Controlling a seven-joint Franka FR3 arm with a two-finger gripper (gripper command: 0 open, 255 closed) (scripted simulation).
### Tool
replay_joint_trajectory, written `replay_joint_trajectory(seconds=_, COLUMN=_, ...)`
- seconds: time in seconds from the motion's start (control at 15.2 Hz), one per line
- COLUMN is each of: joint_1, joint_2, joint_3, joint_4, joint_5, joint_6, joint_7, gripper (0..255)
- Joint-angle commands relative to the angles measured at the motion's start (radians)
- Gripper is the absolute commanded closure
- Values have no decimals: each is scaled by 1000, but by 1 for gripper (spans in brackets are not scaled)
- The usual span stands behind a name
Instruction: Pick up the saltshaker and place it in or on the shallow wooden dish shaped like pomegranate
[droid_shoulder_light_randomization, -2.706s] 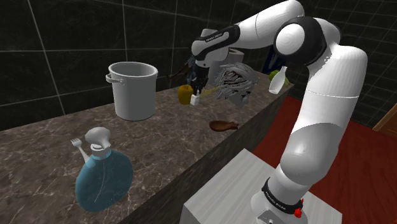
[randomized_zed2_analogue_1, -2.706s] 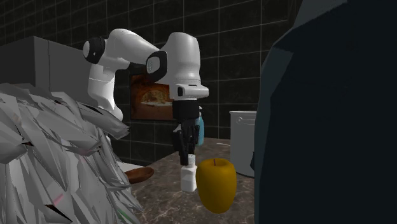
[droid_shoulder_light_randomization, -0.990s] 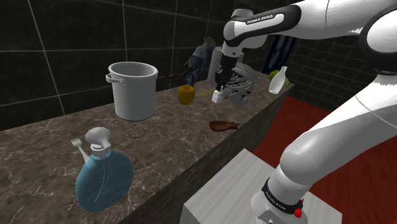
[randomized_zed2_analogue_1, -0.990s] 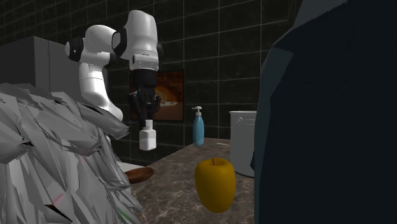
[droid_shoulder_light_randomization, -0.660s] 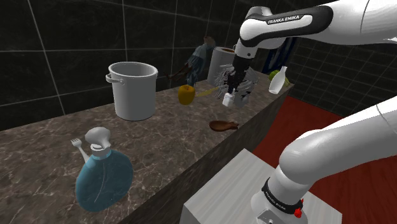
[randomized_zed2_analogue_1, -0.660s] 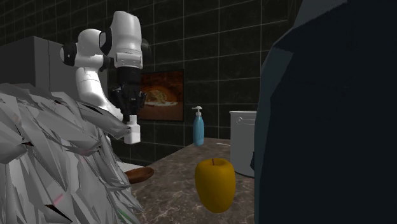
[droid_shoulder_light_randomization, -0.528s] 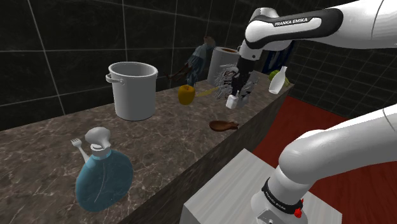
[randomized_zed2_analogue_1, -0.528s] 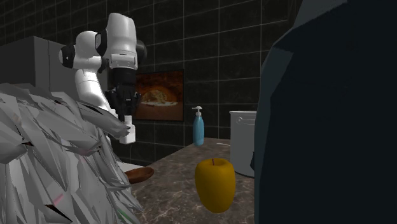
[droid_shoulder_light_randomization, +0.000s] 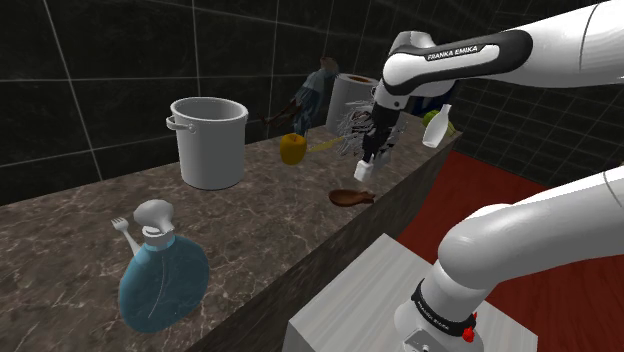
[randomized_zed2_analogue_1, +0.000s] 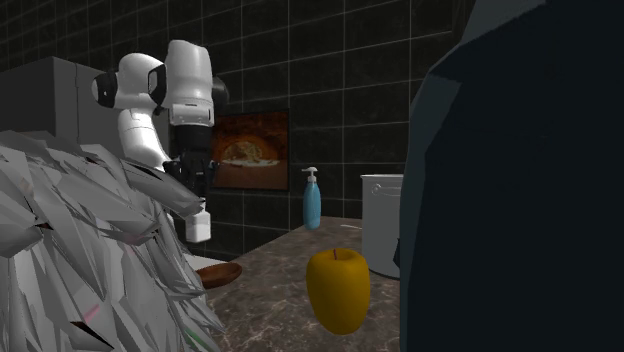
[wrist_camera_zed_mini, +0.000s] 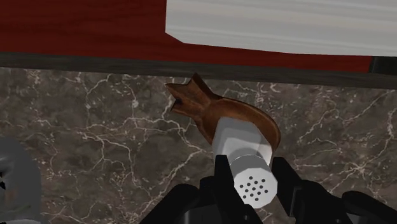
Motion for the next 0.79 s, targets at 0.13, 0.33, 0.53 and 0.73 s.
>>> replay_joint_trajectory(seconds=0.13, joint_1=-1, joint_2=15, joint_3=-5, joint_4=-46, joint_5=-3, joint_6=61, joint_7=-1, gripper=255)
replay_joint_trajectory(seconds=0.33, joint_1=-1, joint_2=30, joint_3=-9, joint_4=-76, joint_5=-4, joint_6=107, joint_7=-2, gripper=255)
replay_joint_trajectory(seconds=0.53, joint_1=-1, joint_2=47, joint_3=-13, joint_4=-106, joint_5=-6, joint_6=153, joint_7=-3, gripper=255)
replay_joint_trajectory(seconds=0.73, joint_1=-1, joint_2=67, joint_3=-18, joint_4=-133, joint_5=-7, joint_6=200, joint_7=-4, gripper=255)
